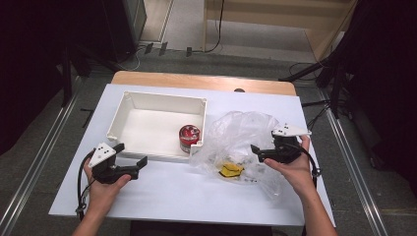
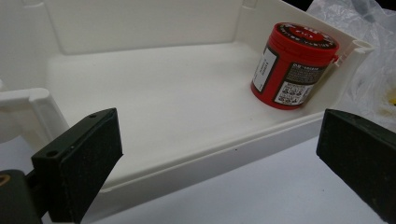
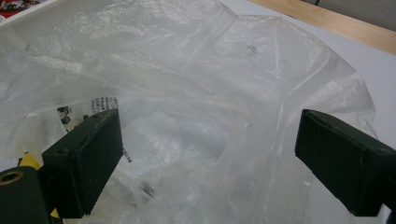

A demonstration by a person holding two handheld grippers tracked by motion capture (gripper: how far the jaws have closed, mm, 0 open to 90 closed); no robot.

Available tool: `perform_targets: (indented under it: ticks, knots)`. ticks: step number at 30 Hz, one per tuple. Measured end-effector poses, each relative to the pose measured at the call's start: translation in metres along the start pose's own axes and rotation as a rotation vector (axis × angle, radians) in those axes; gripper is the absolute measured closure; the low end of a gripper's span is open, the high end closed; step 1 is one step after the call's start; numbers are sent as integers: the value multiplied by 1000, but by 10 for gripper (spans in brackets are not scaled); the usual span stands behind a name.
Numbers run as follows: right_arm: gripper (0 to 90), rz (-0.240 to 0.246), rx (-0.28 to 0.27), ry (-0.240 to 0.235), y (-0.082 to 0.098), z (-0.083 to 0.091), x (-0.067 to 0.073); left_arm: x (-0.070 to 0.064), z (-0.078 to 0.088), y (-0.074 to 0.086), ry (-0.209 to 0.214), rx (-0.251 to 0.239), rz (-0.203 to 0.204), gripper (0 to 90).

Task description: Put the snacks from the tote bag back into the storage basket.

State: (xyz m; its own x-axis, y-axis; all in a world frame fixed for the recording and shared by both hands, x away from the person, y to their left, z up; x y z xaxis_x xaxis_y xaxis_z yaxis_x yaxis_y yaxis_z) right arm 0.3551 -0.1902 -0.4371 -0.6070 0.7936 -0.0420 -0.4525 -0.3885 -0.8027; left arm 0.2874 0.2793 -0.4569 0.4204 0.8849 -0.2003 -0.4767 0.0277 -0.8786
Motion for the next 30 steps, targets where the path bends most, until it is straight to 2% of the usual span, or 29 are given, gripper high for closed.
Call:
perform_targets:
  ticks: [10, 17, 20, 26, 30]
  knots:
    - [82, -18, 1, 32, 18, 10, -8, 2, 3, -1, 1, -11, 5, 3]
    - [84, -45, -35, 68, 29, 22, -20, 3, 5, -1, 0, -11, 6, 3]
    - [84, -68, -45, 59, 30, 25, -23, 3, 4, 0, -2, -9, 10, 3]
    - [84, -63, -46, 74, 38, 29, -26, 1, 4, 1, -1, -5, 3, 3]
    - [84, -84, -61, 100, 46, 37, -33, 1, 5, 1, -2, -6, 5, 3]
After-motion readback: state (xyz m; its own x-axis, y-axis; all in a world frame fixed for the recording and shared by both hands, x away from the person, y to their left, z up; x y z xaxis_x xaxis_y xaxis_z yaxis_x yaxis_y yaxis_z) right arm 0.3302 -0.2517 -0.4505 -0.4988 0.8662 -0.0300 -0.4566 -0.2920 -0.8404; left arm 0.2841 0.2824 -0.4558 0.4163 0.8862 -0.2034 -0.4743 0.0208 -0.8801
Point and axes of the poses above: each handheld gripper's, and its own axes: z roughly backward along the jaws, y roughly out of its underside, x roughly to its left, the point moved 3 cm from there along -z, roughly forward along the jaws, and after that the axes turned 5 degrees about z, right-handed, at the moved point
